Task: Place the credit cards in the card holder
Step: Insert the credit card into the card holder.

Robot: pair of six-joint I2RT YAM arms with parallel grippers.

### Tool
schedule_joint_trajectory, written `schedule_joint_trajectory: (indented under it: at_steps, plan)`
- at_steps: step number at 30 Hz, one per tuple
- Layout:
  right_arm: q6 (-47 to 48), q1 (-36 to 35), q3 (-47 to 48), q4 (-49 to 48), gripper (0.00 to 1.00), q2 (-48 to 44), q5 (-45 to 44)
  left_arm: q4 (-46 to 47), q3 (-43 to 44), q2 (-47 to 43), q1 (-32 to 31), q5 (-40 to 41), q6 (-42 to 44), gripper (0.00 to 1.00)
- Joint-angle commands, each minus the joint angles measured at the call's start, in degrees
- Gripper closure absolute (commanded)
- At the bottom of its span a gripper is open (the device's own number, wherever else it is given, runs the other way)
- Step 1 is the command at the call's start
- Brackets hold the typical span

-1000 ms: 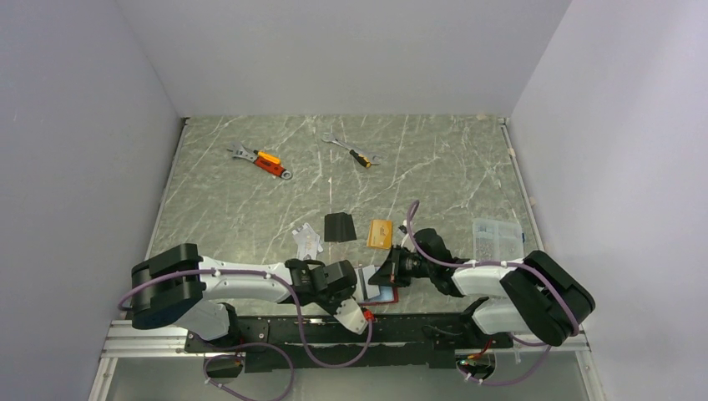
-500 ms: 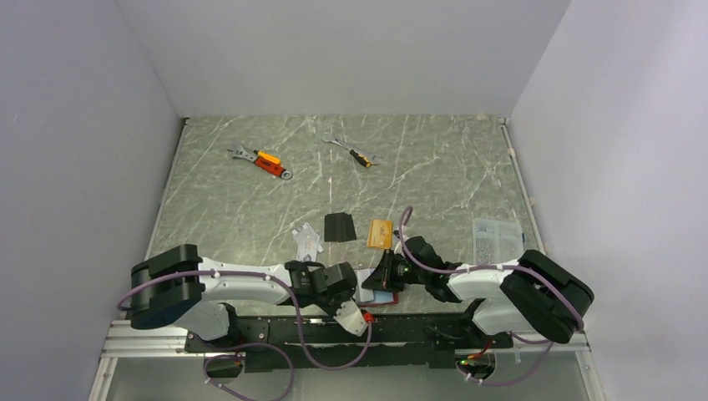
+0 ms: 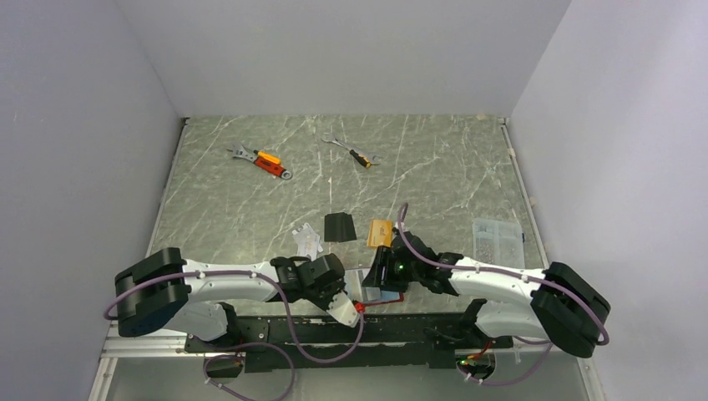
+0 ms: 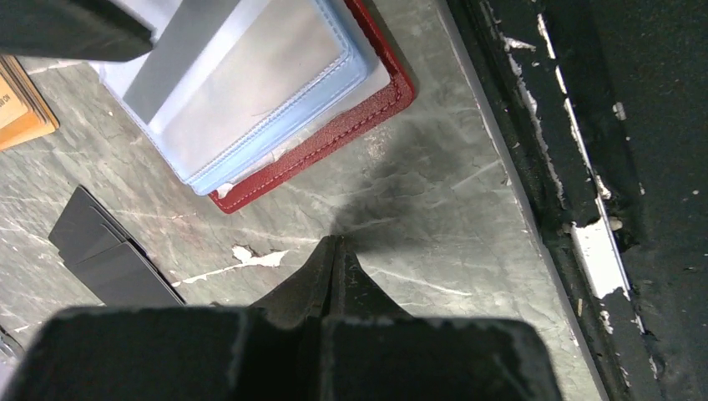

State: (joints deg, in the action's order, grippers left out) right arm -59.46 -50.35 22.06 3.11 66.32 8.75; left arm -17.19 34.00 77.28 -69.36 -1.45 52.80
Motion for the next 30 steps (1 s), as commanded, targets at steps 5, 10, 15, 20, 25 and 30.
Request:
schedule_joint_trajectory:
  at_steps: [5,10,15,20,25,30]
  plan:
    - [-0.12,-5.35,5.71,11.47,0.42,6.90,-6.88,-1.62,0.16,-1.07,1.17,-3.89,-1.40,1.00]
    - [0.08,-7.41,9.36,17.73,0.34,7.35,-9.98,-4.42,2.38,-3.16,5.23,-7.41,-1.94,1.00]
    - [-0.20,-10.05,12.02,18.26,0.29,9.82,-11.49,-4.47,2.72,-5.84,8.95,-13.02,-3.26,1.00]
    - [0.11,-11.04,15.84,18.26,0.29,11.37,-10.77,-3.41,3.66,-5.85,8.98,-14.32,-3.00,1.00]
    - [-0.11,-11.16,16.18,18.61,0.28,9.43,-10.83,-1.74,3.40,-5.81,8.98,-15.75,-2.20,1.00]
    - [0.38,-11.59,16.35,17.28,0.27,10.21,-11.00,2.20,1.52,-4.85,8.98,-17.26,-1.51,1.00]
